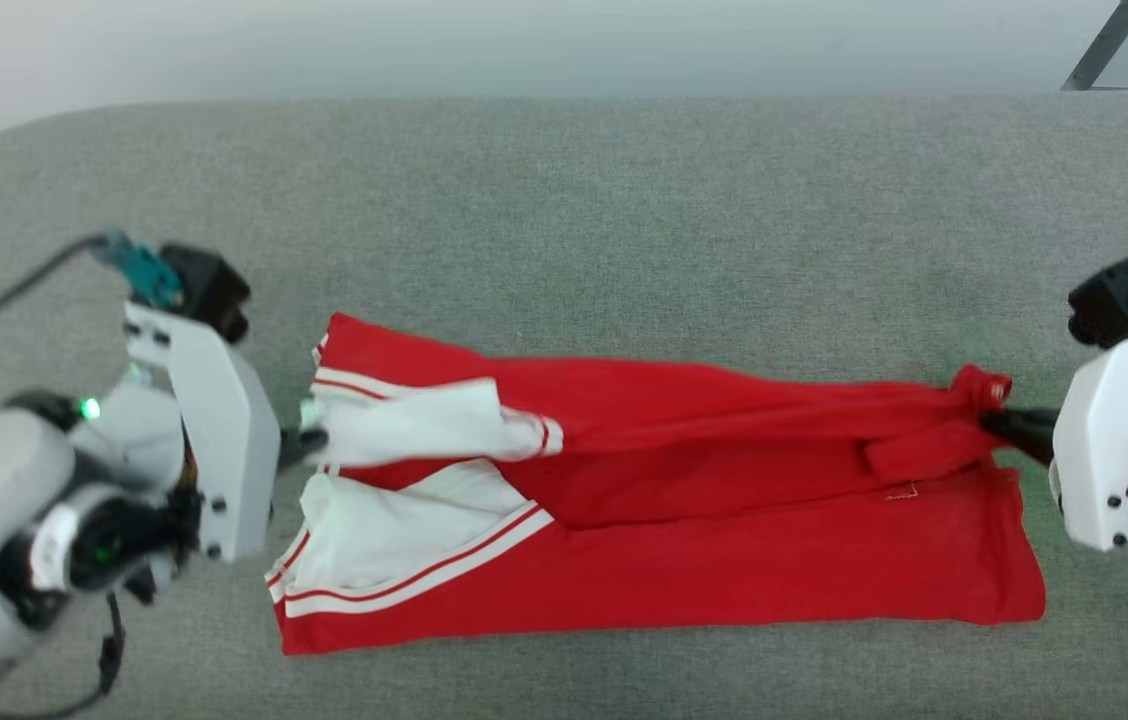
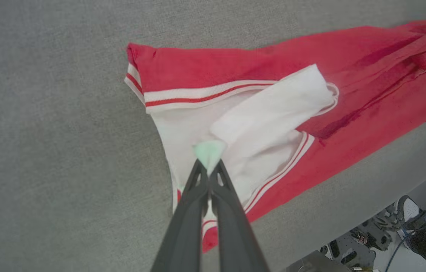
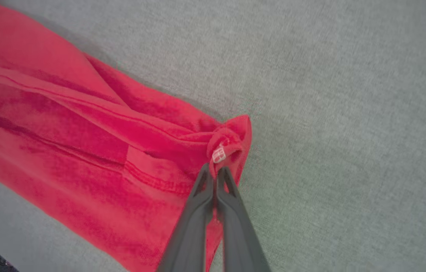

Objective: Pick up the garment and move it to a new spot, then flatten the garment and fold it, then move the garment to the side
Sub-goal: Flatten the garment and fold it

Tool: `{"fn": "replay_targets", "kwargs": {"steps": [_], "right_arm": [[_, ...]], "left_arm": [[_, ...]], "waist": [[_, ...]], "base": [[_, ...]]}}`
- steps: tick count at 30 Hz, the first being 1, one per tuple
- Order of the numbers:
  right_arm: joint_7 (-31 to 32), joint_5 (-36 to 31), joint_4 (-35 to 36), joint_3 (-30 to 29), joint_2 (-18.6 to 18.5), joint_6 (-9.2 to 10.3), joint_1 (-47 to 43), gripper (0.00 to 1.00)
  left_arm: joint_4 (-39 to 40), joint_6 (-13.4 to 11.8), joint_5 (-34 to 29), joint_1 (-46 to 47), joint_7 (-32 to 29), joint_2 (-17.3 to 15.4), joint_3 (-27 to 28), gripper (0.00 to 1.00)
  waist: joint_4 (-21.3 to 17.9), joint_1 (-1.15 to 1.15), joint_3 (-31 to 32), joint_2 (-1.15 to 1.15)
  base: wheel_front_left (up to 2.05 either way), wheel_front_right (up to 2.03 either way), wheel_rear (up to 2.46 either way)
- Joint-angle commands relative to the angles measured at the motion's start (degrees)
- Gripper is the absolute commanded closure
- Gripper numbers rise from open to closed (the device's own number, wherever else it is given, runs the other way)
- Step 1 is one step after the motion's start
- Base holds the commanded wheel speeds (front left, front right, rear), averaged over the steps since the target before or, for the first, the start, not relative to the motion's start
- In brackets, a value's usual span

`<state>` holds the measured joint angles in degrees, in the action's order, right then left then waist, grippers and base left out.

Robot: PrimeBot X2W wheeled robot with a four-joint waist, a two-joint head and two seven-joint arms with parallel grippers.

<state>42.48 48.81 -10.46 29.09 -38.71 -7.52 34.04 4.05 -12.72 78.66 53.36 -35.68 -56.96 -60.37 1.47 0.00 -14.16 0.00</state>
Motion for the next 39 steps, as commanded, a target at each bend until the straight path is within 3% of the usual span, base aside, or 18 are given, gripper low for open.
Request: {"fn": "replay_targets", "kwargs": {"steps": [1, 9, 10, 12, 13, 14, 15, 23, 28, 32, 39], "right_arm": [[0.46, -0.16, 0.47, -0.69, 0.04, 0.07, -1.19, 1.00], [3.99, -2.40, 1.73, -2.65, 1.42, 0.07, -5.61, 1.00], [4.19, -2.53, 1.83, -2.73, 1.62, 0.07, -5.82, 1.00], [4.27, -3.15, 1.93, -3.06, 2.11, 0.07, -5.99, 1.00], [4.22, -3.54, 2.07, -3.27, 2.23, 0.07, -6.06, 0.77], [3.97, -3.93, 2.17, -3.57, 2.51, 0.07, -6.07, 0.47], [4.06, -4.11, 2.12, -3.78, 2.75, 0.07, -6.11, 0.03], [5.83, -5.42, 2.74, -5.70, 4.19, 0.07, -7.04, 0.00], [6.05, -5.91, 4.46, -7.67, 5.17, 0.07, -8.96, 0.00], [4.44, -7.10, 6.43, -9.77, 6.10, 0.07, -11.47, 0.00], [-4.22, -9.98, 9.25, -14.21, 8.20, 0.07, -17.84, 0.00]], "left_arm": [[0.28, -0.46, 0.16, -1.24, 0.33, -0.28, -0.33, 1.00], [-1.68, -0.26, 1.97, -5.81, 1.26, 2.14, -2.40, 1.00], [-2.15, -0.08, 1.99, -5.93, 1.33, 2.38, -2.48, 0.86], [-2.99, 0.11, 1.84, -6.06, 1.37, 2.78, -2.70, 0.69], [-3.32, 0.35, 1.71, -6.11, 1.46, 3.02, -2.79, 0.48], [-3.59, 0.54, 1.49, -6.14, 1.72, 3.27, -2.83, 0.19], [-3.73, 0.52, 1.33, -6.08, 1.76, 3.39, -2.82, 0.00], [-3.26, 0.37, 1.58, -6.29, 2.23, 3.00, -2.43, 0.00], [-2.56, 0.46, 0.90, -7.62, 5.86, 1.96, -1.40, 0.00], [-2.10, 0.59, -1.57, -9.50, 12.38, 1.06, -0.45, 0.00], [-0.95, 0.47, -4.43, -15.12, 25.71, 0.13, 1.20, 0.00]], "waist": [[-0.05, 0.00, -0.05, 0.00], [-0.39, 0.00, -0.02, 0.00], [-0.37, 0.00, 0.06, 0.00], [-0.33, 0.00, 0.35, 0.00], [-0.31, 0.00, 0.51, 0.00], [-0.32, 0.00, 0.71, 0.00], [-0.34, 0.00, 0.88, 0.00], [-0.10, 0.00, 3.91, 0.00], [-0.11, 0.00, 6.75, 0.00], [-0.32, 0.00, 9.37, 0.00], [-0.37, 0.00, 13.79, 0.00]], "base": [[0.00, 0.00, 0.00], [0.00, 0.00, 0.00], [0.00, 0.00, 0.00], [0.00, 0.00, 0.00], [0.00, 0.00, 0.00], [0.00, 0.00, 0.00], [0.00, 0.00, 0.00], [0.00, 0.00, 0.00], [0.00, 0.00, 0.00], [0.00, 0.00, 0.00], [0.00, 0.00, 0.00]]}}
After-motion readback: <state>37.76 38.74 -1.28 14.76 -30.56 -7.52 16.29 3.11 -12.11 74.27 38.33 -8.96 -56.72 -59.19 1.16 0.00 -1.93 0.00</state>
